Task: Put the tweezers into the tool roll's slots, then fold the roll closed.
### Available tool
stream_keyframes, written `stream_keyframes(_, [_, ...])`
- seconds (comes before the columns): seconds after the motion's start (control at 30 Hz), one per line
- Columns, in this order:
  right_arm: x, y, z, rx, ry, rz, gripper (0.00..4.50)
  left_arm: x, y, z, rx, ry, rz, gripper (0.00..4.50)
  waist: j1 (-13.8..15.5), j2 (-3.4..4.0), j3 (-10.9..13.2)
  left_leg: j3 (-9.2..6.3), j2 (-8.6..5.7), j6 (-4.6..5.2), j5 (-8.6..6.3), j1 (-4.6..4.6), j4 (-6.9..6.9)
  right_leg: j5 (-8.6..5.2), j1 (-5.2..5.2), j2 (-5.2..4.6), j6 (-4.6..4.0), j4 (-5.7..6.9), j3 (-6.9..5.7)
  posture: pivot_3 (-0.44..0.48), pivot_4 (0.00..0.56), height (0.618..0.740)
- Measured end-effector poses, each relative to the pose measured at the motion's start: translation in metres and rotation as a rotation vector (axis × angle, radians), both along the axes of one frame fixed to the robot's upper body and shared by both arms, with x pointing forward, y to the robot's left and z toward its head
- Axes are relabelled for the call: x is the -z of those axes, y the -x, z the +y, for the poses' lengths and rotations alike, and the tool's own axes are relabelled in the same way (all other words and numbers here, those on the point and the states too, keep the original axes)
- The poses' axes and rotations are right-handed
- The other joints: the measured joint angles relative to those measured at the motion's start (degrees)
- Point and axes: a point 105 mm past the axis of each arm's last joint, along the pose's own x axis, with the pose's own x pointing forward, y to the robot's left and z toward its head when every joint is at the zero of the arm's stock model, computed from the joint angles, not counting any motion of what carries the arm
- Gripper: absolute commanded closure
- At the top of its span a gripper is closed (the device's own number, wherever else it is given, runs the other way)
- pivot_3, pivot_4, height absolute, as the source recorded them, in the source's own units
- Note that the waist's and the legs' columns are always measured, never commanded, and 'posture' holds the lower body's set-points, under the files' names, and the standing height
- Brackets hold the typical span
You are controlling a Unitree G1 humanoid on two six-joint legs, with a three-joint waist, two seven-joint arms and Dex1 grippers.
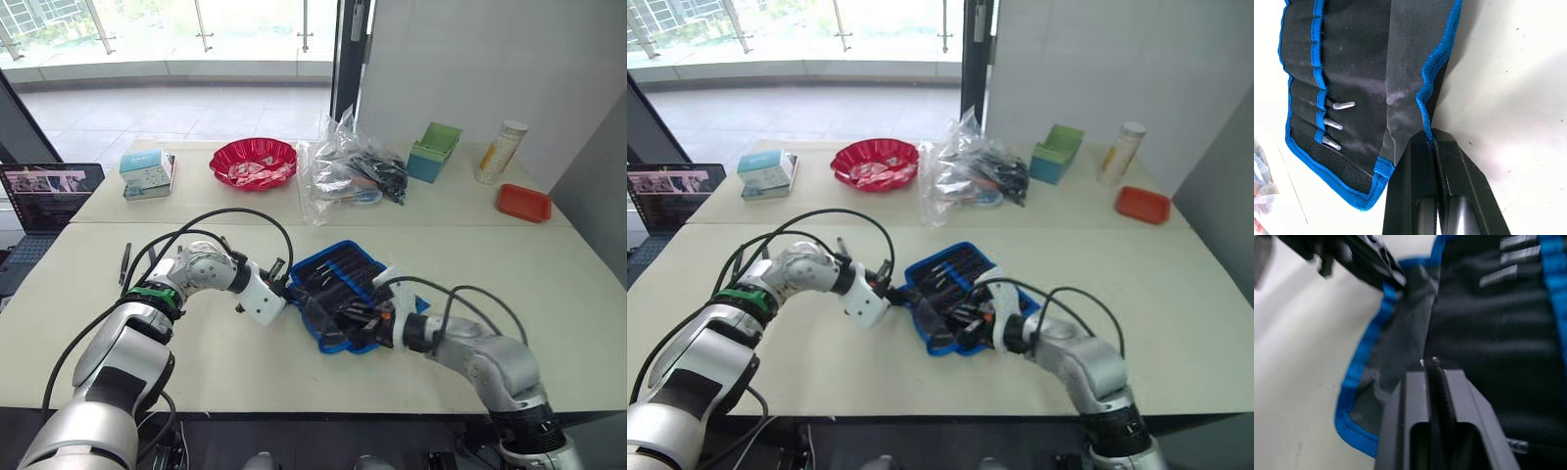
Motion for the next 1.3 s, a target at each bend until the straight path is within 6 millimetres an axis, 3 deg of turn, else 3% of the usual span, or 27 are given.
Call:
stream_keyframes(0.23, [0.010,0.003,0.007,-0.062,0.066,-0.083,4.49,0.006,0.001,0.009,-0.132,0.144,0.162,4.50,-0.72,0.01,-0.01,-0.13,0.01,0.05,-0.02,0.11,-0.01,0.00,0.06,-0.01,0.00,0.00,-0.06,0.000,0.150,0.740])
stream_keyframes(0.4, [0.013,0.003,0.006,-0.071,0.074,-0.121,4.50,-0.002,0.002,0.037,-0.321,0.314,0.462,2.92,-1.17,0.01,-0.01,-0.18,0.05,0.05,-0.02,0.12,-0.02,0.00,0.07,0.05,0.00,0.04,-0.09,0.000,0.150,0.740])
stream_keyframes(0.5, [0.013,0.003,0.004,-0.075,0.089,-0.137,4.50,-0.033,-0.004,0.056,-0.435,0.487,0.608,1.96,-1.04,0.01,-0.01,-0.27,0.02,0.09,-0.05,0.13,0.01,0.00,0.16,0.04,0.01,0.03,-0.11,0.000,0.150,0.740])
stream_keyframes(0.57, [0.014,0.002,0.003,-0.076,0.110,-0.150,4.50,-0.061,-0.005,0.051,-0.442,0.644,0.748,1.30,-0.88,0.01,-0.02,-0.41,-0.01,0.18,-0.10,0.16,0.05,0.00,0.27,0.02,0.01,0.06,-0.13,0.000,0.150,0.740])
stream_keyframes(0.63, [0.014,0.001,0.003,-0.078,0.117,-0.158,4.50,-0.082,0.000,0.035,-0.393,0.753,0.887,1.30,-0.84,-0.01,-0.03,-0.43,0.00,0.16,-0.09,0.17,0.06,0.00,0.31,0.02,0.01,0.05,-0.13,0.000,0.150,0.740])
stream_keyframes(0.7, [0.015,0.002,0.004,-0.081,0.122,-0.160,4.50,-0.096,0.010,0.005,-0.311,0.838,1.004,1.75,-0.90,0.06,-0.11,-0.44,0.02,0.15,-0.08,0.25,0.06,0.00,0.40,0.02,0.01,0.05,-0.13,0.000,0.150,0.740])
stream_keyframes(0.77, [0.016,0.002,0.005,-0.082,0.126,-0.159,4.50,-0.088,0.016,-0.019,-0.304,0.864,1.055,2.37,-0.96,0.15,-0.23,-0.42,0.02,0.15,-0.08,0.39,0.04,0.00,0.55,0.03,0.01,0.00,-0.11,0.000,0.150,0.740])
stream_keyframes(0.83, [0.018,0.004,0.006,-0.083,0.123,-0.154,4.50,-0.060,0.020,-0.037,-0.378,0.833,1.089,3.10,-0.99,0.20,-0.26,-0.36,0.02,0.16,-0.09,0.48,-0.01,0.00,0.60,0.05,0.01,-0.03,-0.03,0.000,0.150,0.740])
stream_keyframes(0.97, [0.018,0.006,0.002,-0.065,0.119,-0.156,4.50,-0.002,0.026,-0.034,-0.571,0.750,1.105,4.39,-0.94,0.20,-0.26,-0.29,0.04,0.20,-0.12,0.47,-0.03,0.00,0.59,0.08,0.00,-0.03,0.02,0.000,0.150,0.740])
stream_keyframes(1.3, [0.012,0.012,-0.009,-0.088,0.145,-0.164,4.50,0.029,0.017,-0.010,-0.714,0.721,0.977,4.48,0.87,0.20,-0.26,-0.28,-0.05,0.37,-0.21,0.50,-0.01,0.00,0.62,-0.03,0.01,-0.13,0.03,0.000,0.150,0.740])
